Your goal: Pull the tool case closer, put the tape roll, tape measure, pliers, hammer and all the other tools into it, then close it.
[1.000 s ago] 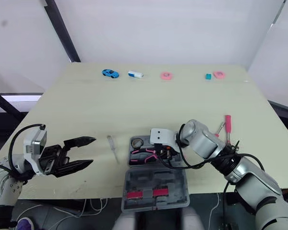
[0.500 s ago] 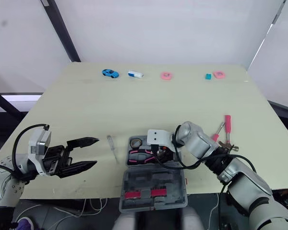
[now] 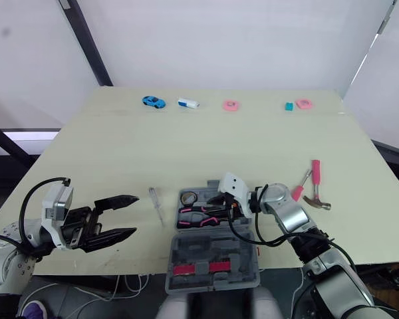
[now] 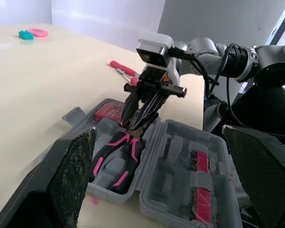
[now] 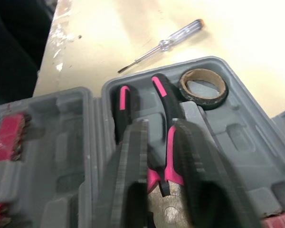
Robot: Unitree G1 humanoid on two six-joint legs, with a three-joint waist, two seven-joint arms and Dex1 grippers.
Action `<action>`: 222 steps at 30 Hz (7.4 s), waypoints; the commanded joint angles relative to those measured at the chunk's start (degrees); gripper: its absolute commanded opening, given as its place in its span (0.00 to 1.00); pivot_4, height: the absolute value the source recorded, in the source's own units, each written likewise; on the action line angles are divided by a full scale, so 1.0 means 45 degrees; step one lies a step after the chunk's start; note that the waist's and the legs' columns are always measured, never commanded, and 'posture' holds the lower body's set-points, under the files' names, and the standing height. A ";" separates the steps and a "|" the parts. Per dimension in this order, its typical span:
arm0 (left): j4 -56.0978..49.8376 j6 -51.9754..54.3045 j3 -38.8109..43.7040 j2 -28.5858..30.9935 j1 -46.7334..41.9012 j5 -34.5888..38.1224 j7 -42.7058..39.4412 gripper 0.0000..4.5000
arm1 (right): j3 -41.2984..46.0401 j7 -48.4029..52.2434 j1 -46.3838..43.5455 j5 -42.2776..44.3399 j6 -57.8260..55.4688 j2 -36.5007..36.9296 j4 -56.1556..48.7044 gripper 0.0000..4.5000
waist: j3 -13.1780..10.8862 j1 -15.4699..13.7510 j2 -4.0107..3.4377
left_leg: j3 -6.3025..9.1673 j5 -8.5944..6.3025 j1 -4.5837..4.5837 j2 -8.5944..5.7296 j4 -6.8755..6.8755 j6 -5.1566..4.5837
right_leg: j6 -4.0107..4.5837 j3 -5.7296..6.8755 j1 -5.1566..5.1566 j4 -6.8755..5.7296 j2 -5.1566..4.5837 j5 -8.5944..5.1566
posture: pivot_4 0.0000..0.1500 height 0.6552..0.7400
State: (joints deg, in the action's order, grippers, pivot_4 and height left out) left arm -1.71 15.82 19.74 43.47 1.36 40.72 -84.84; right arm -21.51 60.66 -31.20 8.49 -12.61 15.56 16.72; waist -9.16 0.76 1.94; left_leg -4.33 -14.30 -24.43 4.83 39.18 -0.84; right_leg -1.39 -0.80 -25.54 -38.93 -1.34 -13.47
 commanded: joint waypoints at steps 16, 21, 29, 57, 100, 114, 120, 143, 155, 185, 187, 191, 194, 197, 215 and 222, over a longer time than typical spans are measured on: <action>0.0399 -0.0444 0.0007 0.0090 -0.0125 -0.0187 -0.0260 1.00 | -0.0994 -0.0706 -0.0476 -0.1924 -0.1070 -0.0970 0.5244 0.00 | 0.0056 0.0071 -0.0015 | -0.0054 -0.0002 0.0318 0.0007 -0.0076 0.0002 | 0.0049 -0.0045 0.0234 0.0012 0.0002 -0.0035 | 1.00 1.00; 0.0360 -0.0519 0.0023 0.0011 0.0165 -0.0255 -0.0176 1.00 | -0.1620 -0.0530 -0.0372 -0.2528 -0.1243 -0.1114 0.6177 0.00 | 0.0326 0.0078 -0.0034 | -0.0110 -0.0008 0.0594 0.0007 -0.0208 0.0009 | 0.0071 -0.0072 0.0431 0.0048 -0.0020 -0.0105 | 1.00 1.00; 0.0356 -0.0648 -0.0047 -0.0040 0.0572 -0.0397 -0.0017 1.00 | -0.1999 -0.0837 -0.0328 -0.3320 -0.1313 -0.1205 0.6653 0.00 | 0.0655 0.0087 -0.0155 | -0.0127 -0.0010 0.0632 0.0005 -0.0289 0.0014 | 0.0087 -0.0077 0.0427 0.0080 -0.0060 -0.0120 | 1.00 1.00; 0.0122 -0.1498 0.0545 -0.3296 0.2400 -0.1850 0.6366 1.00 | 0.6850 -0.2150 0.7908 0.2782 0.0387 0.2313 -0.6536 0.41 | 0.0394 -0.0056 -0.0097 | -0.0125 -0.0027 0.0318 -0.0064 -0.0438 0.0030 | 0.0068 -0.0057 0.0187 0.0239 -0.0098 -0.0133 | 1.00 1.00; -0.0125 0.1199 -0.4657 0.0748 -0.0746 -0.4406 0.3769 0.02 | 0.1788 0.0643 0.3865 0.0208 -0.1593 0.7294 -0.5792 0.00 | 0.0145 0.0004 -0.0060 | -0.0104 -0.0026 0.0321 -0.0093 -0.0429 0.0028 | 0.0040 -0.0072 0.0195 0.0238 -0.0088 -0.0139 | 1.00 1.00; 0.1323 0.0302 -0.6352 -0.0091 -0.1568 -0.6130 0.3982 0.02 | -0.1071 0.1265 0.1862 -0.2163 -0.2085 0.6291 -0.5181 0.00 | 0.0143 -0.0069 -0.0062 | -0.0101 -0.0025 0.0318 -0.0090 -0.0395 0.0026 | 0.0009 -0.0072 0.0195 0.0211 -0.0081 -0.0117 | 1.00 1.00; 0.2202 -0.0398 -0.6683 -0.0554 -0.2032 -0.6650 0.4050 0.02 | -0.1780 0.1269 0.1594 -0.2963 -0.2257 0.5904 -0.5007 0.00 | 0.0146 -0.0184 -0.0067 | -0.0105 -0.0024 0.0322 -0.0093 -0.0379 0.0026 | 0.0010 -0.0073 0.0204 0.0206 -0.0085 -0.0116 | 1.00 1.00; 0.1432 0.0319 -0.6905 -0.1216 -0.2803 -0.6935 0.4253 0.02 | -0.1971 0.1380 0.0775 -0.3765 -0.2265 0.4639 -0.4282 0.00 | 0.0152 -0.0262 -0.0073 | -0.0097 -0.0021 0.0349 -0.0090 -0.0309 0.0026 | 0.0017 -0.0073 0.0230 0.0149 -0.0078 -0.0116 | 1.00 1.00; 0.3283 -0.0106 -0.7081 -0.1677 -0.4322 -0.7503 0.4100 0.02 | -0.1768 0.1088 0.0038 -0.4033 -0.1965 0.4283 -0.2703 0.00 | 0.0150 -0.0275 -0.0069 | -0.0074 -0.0017 0.0359 -0.0090 -0.0165 0.0022 | 0.0004 -0.0080 0.0240 0.0017 -0.0076 -0.0126 | 1.00 1.00; 0.5701 -0.0730 -0.7180 -0.3082 -0.6587 -0.8504 0.4286 0.02 | -0.1203 0.0674 -0.0876 -0.4542 -0.0804 0.3834 -0.0231 0.00 | 0.0150 -0.0322 -0.0069 | -0.0066 -0.0017 0.0350 -0.0101 -0.0165 0.0021 | 0.0038 -0.0085 0.0245 0.0021 -0.0076 -0.0102 | 1.00 1.00; 0.5771 -0.0760 -0.7192 -0.3136 -0.6632 -0.8539 0.4309 0.02 | -0.1163 0.0680 -0.0891 -0.4581 -0.0770 0.3814 -0.0176 0.00 | 0.0150 -0.0328 -0.0069 | -0.0066 -0.0017 0.0350 -0.0101 -0.0165 0.0021 | 0.0037 -0.0085 0.0244 0.0021 -0.0076 -0.0102 | 1.00 1.00; 0.5917 -0.0793 -0.7186 -0.3206 -0.6737 -0.8571 0.4336 0.02 | -0.1102 0.0696 -0.0911 -0.4625 -0.0745 0.3792 -0.0116 0.00 | 0.0150 -0.0337 -0.0069 | -0.0065 -0.0017 0.0350 -0.0103 -0.0165 0.0021 | 0.0037 -0.0085 0.0245 0.0021 -0.0077 -0.0102 | 1.00 1.00; 0.6001 -0.0821 -0.7150 -0.3222 -0.6796 -0.8609 0.4362 0.02 | -0.1060 0.0700 -0.0902 -0.4639 -0.0744 0.3747 -0.0117 0.00 | 0.0150 -0.0334 -0.0069 | -0.0065 -0.0017 0.0348 -0.0104 -0.0165 0.0021 | 0.0037 -0.0085 0.0245 0.0023 -0.0078 -0.0102 | 1.00 1.00; 0.6138 -0.0871 -0.7111 -0.3225 -0.6882 -0.8649 0.4389 0.02 | -0.1049 0.0687 -0.0921 -0.4678 -0.0726 0.3670 -0.0081 0.00 | 0.0150 -0.0331 -0.0069 | -0.0064 -0.0017 0.0348 -0.0104 -0.0166 0.0021 | 0.0037 -0.0085 0.0245 0.0022 -0.0078 -0.0102 | 1.00 1.00; 0.6453 -0.1053 -0.7049 -0.3223 -0.7111 -0.8790 0.4428 0.02 | -0.0946 0.0730 -0.1001 -0.4828 -0.0719 0.3506 0.0024 0.00 | 0.0150 -0.0315 -0.0069 | -0.0062 -0.0017 0.0348 -0.0104 -0.0167 0.0021 | 0.0038 -0.0084 0.0244 0.0022 -0.0078 -0.0103 | 1.00 1.00; 0.6562 -0.1102 -0.7057 -0.3213 -0.7163 -0.8836 0.4433 0.02 | -0.0936 0.0712 -0.0981 -0.4833 -0.0761 0.3473 0.0003 0.00 | 0.0150 -0.0312 -0.0070 | -0.0062 -0.0017 0.0348 -0.0104 -0.0168 0.0021 | 0.0038 -0.0084 0.0243 0.0024 -0.0078 -0.0103 | 1.00 1.00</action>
State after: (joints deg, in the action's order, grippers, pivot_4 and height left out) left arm 27.87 11.95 -11.36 30.23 -29.32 1.13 -65.73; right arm -25.76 64.57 -34.90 -13.25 -16.16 32.18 17.06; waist -8.49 -0.64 1.63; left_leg -4.61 -14.37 -22.87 4.37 38.42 -0.74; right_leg -1.22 -1.18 -24.45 -38.83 -1.69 -13.93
